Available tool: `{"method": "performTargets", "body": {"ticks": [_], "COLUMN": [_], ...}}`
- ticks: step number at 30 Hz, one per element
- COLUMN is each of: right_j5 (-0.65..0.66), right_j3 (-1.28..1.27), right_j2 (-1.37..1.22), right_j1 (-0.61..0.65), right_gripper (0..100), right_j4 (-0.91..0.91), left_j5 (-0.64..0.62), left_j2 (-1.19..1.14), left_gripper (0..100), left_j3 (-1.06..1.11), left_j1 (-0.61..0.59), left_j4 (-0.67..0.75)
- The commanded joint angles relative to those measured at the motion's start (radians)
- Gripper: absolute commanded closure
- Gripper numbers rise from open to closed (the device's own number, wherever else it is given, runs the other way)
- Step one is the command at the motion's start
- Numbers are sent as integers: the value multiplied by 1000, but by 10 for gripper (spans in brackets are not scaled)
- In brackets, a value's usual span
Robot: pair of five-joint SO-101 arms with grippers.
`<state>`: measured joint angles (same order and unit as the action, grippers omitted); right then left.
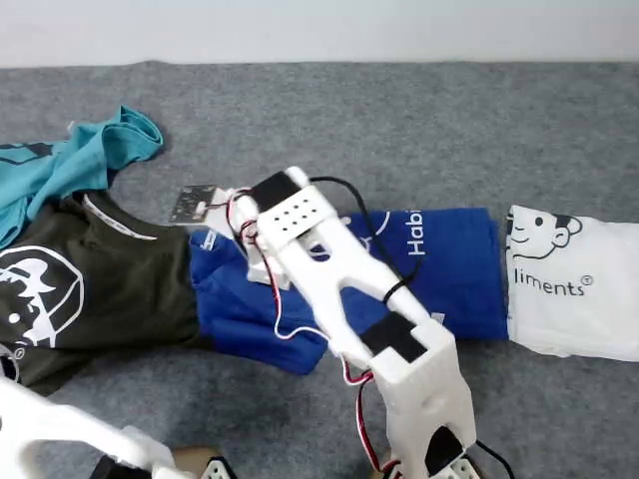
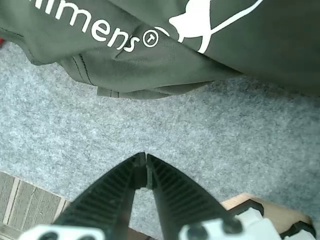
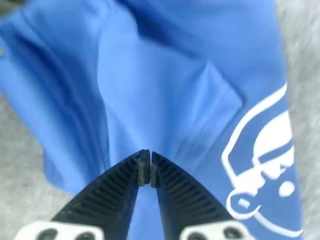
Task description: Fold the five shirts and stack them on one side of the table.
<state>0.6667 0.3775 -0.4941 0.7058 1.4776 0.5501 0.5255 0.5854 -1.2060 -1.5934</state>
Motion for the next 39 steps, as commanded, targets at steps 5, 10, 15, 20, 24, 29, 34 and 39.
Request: {"method": "performTargets", "body": {"ticks": [5,10,15,20,24,29,34,39], "right_j5": [6,6,6,6,3,-18,-87,-104], "right_j3": [5,5,20,121,189,183,69,-169], "right_j2": [-4,-99,-99,-24,33,84,191,294], "right_j1": [61,143,137,62,36,62,93,116], "right_gripper": [988,988,988,986,985,988,988,987], "right_j4": [-223,-209,-202,-31,156,323,320,315], "left_j5": [-11,-11,-11,-11,-11,-12,-11,-8], "left_j2": [28,28,28,28,29,29,29,29], "left_gripper": [995,995,995,995,995,995,995,995], "left_j3": [-12,-12,-13,-13,-13,-13,-13,-24], "left_j1": [-3,-3,-3,-3,-14,-98,-152,-186], "left_j4": [-9,-11,-11,-11,-12,-17,-17,-18]}}
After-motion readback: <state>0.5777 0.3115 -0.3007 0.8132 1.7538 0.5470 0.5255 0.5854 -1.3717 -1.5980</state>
